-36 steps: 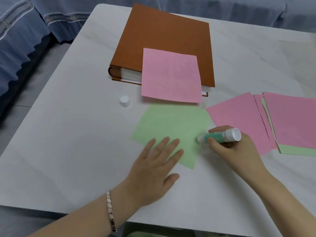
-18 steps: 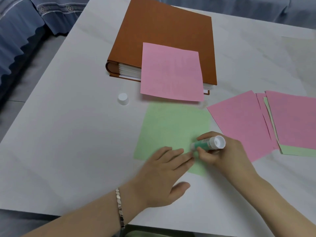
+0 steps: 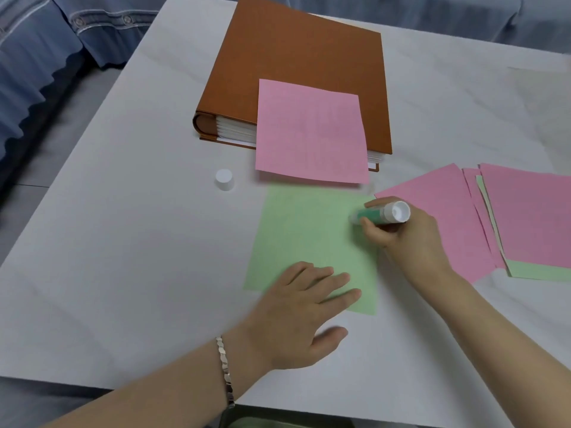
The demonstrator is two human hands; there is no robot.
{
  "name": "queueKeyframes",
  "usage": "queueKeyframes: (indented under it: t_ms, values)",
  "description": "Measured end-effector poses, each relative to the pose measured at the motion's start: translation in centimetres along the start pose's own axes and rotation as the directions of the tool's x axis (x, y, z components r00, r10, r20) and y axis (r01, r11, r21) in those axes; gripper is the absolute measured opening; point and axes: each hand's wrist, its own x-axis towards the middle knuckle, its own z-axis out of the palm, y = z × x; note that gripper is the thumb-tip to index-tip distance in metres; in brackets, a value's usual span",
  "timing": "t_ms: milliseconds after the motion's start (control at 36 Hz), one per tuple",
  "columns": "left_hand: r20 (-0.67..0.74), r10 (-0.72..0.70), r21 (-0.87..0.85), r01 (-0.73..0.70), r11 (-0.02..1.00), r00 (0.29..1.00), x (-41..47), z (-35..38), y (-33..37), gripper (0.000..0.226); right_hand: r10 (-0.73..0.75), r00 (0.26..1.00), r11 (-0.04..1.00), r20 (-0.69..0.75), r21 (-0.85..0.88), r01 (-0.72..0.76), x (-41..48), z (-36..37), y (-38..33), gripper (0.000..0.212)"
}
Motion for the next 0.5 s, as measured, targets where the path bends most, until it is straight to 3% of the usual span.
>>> queueKeyframes:
  t_ms: [83, 306, 500]
  values:
    - [0.002, 0.002, 0.002, -0.002, 1.000, 1.000, 0.0, 0.1, 0.0, 0.045, -0.013, 1.000, 0.999, -0.014, -0.035, 0.013, -1.2, -1.1, -0.2, 0.016]
    - [-0.010, 0.015, 0.014, -0.015, 1.000, 1.000, -0.1, 0.2, -0.1, 0.045, 0.032, 0.982, 0.995, 0.186, -0.103, -0.013, -4.9, -1.7, 1.2, 0.013]
    - [-0.024, 0.020, 0.019, -0.019, 1.000, 1.000, -0.1, 0.2, -0.1, 0.048, 0.011, 0.990, 0.998, 0.143, -0.061, -0.002, -2.7, -0.9, 1.0, 0.016]
